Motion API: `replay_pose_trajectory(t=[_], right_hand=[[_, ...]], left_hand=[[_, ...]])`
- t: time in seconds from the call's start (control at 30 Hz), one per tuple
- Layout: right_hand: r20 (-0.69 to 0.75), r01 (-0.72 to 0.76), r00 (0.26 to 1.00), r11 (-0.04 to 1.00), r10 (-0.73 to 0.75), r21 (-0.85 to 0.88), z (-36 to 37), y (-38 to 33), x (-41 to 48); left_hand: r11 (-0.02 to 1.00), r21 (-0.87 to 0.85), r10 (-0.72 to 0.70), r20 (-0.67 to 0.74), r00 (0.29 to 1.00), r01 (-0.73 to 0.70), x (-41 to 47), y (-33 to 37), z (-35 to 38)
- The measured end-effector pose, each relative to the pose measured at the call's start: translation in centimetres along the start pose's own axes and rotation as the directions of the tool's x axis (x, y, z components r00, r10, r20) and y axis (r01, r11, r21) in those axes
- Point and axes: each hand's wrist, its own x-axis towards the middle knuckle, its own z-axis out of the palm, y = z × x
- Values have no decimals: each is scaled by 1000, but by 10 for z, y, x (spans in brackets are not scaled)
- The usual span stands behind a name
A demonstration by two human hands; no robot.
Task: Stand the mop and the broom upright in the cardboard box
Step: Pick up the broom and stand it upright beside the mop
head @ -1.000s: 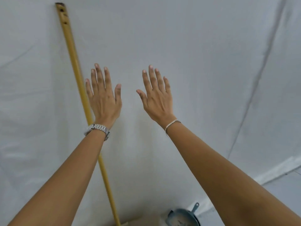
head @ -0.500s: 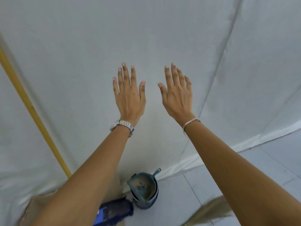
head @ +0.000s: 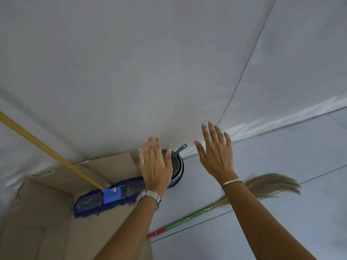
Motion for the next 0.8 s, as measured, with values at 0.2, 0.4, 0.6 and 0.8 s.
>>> replay_pose_trajectory(t=[0.2, 0.4, 0.6, 0.8], right_hand=[[300, 70, 952, 997, -62, -16, 174, 46, -66], [451, 117, 885, 993, -118, 30, 343, 81, -135], [627, 131, 772, 991, -109, 11, 493, 107, -187], [754, 222, 623, 971, -208, 84, 587, 98, -209]], left_hand=[[978, 125, -189, 168, 968, 169, -75, -84, 169], [936, 188, -346, 323, 881, 299, -152, -159, 315], [455, -85, -836, 302, 458, 887, -205, -215, 433], [-421, -245, -745, 643, -178, 873, -215, -264, 510]])
